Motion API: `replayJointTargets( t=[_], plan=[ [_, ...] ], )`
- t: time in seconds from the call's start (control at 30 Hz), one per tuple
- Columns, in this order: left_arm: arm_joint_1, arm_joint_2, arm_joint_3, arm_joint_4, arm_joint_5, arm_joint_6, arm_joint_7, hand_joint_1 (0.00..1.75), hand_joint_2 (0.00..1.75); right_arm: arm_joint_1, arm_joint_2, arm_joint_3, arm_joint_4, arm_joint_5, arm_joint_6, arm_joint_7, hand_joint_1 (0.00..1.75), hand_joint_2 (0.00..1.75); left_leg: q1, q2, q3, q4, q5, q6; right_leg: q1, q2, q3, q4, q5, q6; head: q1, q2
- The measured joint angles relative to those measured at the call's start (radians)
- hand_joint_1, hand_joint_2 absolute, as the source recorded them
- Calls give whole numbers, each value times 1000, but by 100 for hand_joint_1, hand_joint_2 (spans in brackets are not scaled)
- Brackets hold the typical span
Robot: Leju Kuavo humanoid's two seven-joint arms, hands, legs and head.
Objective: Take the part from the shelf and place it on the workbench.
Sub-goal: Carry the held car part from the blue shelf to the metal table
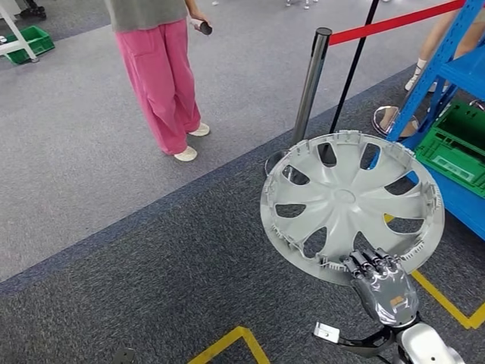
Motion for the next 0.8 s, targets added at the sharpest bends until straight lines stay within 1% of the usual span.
replayJointTargets(
  t=[0.03, 0.07, 0.1, 0.13, 0.17, 0.2, 0.23, 0.27, 0.3, 0.33, 0.37, 0.4, 0.43, 0.47, 0.5, 0.53, 0.57, 0.6, 0.63, 0.67, 0.7, 0.73, 0.77, 0.8],
  plan=[
    [2, 1, 0, 0, -1, 0, 0, 0, 0, -1, 2, 0, 0, 0, 0, 0, 175, 175, 0, 2, -3, 3, -1, -5, 0, -12, 1, -2, 2, -6, 0, 0],
    [3, 1, 0, 0, -1, -1, 0, 0, 0, -1, 3, -1, 0, 0, 0, 0, 175, 175, -1, 21, -11, 19, -13, -10, -1, -25, 3, -4, 4, -12, -4, 0],
    [2, 2, 0, 0, -2, -2, 0, 0, 0, -1, 5, -1, 0, 0, 0, 0, 175, 175, -3, 49, -29, 55, -35, -15, -2, -39, 5, -7, 5, -17, -7, 0],
    [-1, 1, 0, 0, -2, -2, 0, 0, 0, -1, 7, -2, 0, 0, 0, 0, 175, 175, -4, 85, -56, 111, -67, -20, 0, -54, 6, -8, 4, -22, -10, 0],
    [-3, 1, 0, 0, -2, -3, 0, 0, 0, 0, 9, -3, 0, 0, 0, 0, 175, 175, -3, 112, -90, 181, -100, -24, 2, -70, 6, -8, 3, -25, -13, 0],
    [-5, 1, 0, 0, -2, -4, 0, 0, 0, 0, 10, -5, 0, 0, 0, 0, 175, 175, -1, 126, -120, 242, -124, -27, 3, -85, 6, -8, 2, -27, -13, 0],
    [-5, 1, 0, 0, -2, -4, 0, 0, 0, 0, 11, -6, 0, 0, 0, 0, 175, 175, 0, 132, -137, 278, -133, -29, 4, -101, 7, -8, 1, -27, -14, 0],
    [-4, 0, 0, 0, -2, -4, 0, 0, 0, 0, 12, -7, 0, 0, 0, 0, 175, 175, 2, 136, -136, 278, -122, -29, 4, -115, 8, -8, 0, -27, -14, 0],
    [-4, 0, 0, 0, -2, -4, 0, 0, 0, 0, 13, -7, 0, 0, 0, 0, 175, 175, 2, 141, -114, 238, -96, -28, 5, -129, 9, -8, -1, -26, -14, 0],
    [-4, 1, 0, 0, -3, -4, 0, 0, 0, -1, 14, -7, 0, 0, 0, 0, 175, 175, 1, 159, -76, 172, -63, -25, 5, -141, 12, -8, -3, -23, -14, 0],
    [-6, 1, 0, 0, -3, -4, 0, 0, 0, -1, 15, -7, 0, 0, 0, 0, 175, 175, -3, 186, -37, 103, -39, -22, 7, -153, 15, -7, -6, -19, -14, 0],
    [-8, 1, 0, 0, -4, -4, 0, 0, 0, -1, 16, -7, 0, 0, 0, 0, 175, 175, -7, 207, -7, 48, -23, -15, 10, -165, 17, -7, -9, -14, -13, 0],
    [-10, 1, 0, 0, -4, -4, 0, 0, 0, -1, 17, -7, 0, 0, 0, 1, 175, 175, -11, 223, 9, 15, -18, -9, 13, -176, 19, -7, -12, -10, -13, 0],
    [-10, 1, 0, 0, -4, -4, 0, 0, 0, -2, 17, -8, 0, 0, 0, 1, 175, 175, -14, 221, 11, 4, -21, -3, 16, -187, 21, -8, -14, -5, -12, 0],
    [-9, 2, 0, 0, -5, -3, 0, 0, 0, -4, 18, -8, 0, 0, 0, 2, 175, 175, -15, 207, 10, 1, -19, 5, 16, -199, 24, -11, -15, -1, -11, 0],
    [-7, 2, 0, 0, -5, -3, 0, 0, 0, -6, 18, -7, 0, 0, 0, 2, 175, 175, -14, 195, 10, -2, -18, 10, 14, -201, 26, -11, -18, 5, -10, 0],
    [-5, 3, 0, 0, -5, -2, 0, 0, 0, -8, 19, -7, 0, 0, 0, 3, 175, 175, -12, 182, 11, -5, -16, 16, 12, -186, 24, -1, -28, 10, -9, 0],
    [-5, 3, 0, 0, -5, -2, 0, 0, 0, -8, 19, -7, 0, 0, 0, 3, 175, 175, -9, 169, 13, -8, -13, 22, 10, -159, 12, 26, -46, 13, -7, 0],
    [-7, 3, 0, 0, -6, -1, 0, 0, 0, -8, 19, -8, 0, 0, 0, 3, 175, 175, -6, 157, 14, -10, -12, 27, 9, -125, -13, 77, -73, 15, -4, 0],
    [-9, 3, 0, 0, -6, -1, 0, 0, 0, -7, 20, -8, 0, 0, 0, 3, 175, 175, -5, 143, 14, -10, -12, 30, 9, -95, -46, 144, -103, 16, -1, 0],
    [-10, 3, 0, 0, -6, -1, 0, 0, 0, -5, 21, -9, 1, 0, 0, 3, 175, 175, -5, 129, 14, -10, -12, 32, 9, -81, -82, 211, -127, 16, 1, 0],
    [-10, 2, 0, 0, -6, -1, 0, 0, 0, -4, 21, -9, 1, 0, 0, 3, 175, 175, -5, 114, 14, -10, -12, 32, 9, -74, -110, 258, -137, 17, 2, 0],
    [-10, 2, 0, 0, -6, -1, 1, 0, 0, -3, 22, -9, 2, 0, 0, 3, 175, 175, -5, 99, 15, -10, -12, 33, 9, -71, -123, 268, -128, 17, 2, 0],
    [-9, 3, 0, 0, -6, -1, 2, 0, 0, -2, 23, -9, 2, 0, 0, 4, 175, 175, -4, 84, 16, -9, -12, 32, 8, -69, -115, 240, -101, 17, 2, 0]
  ],
)
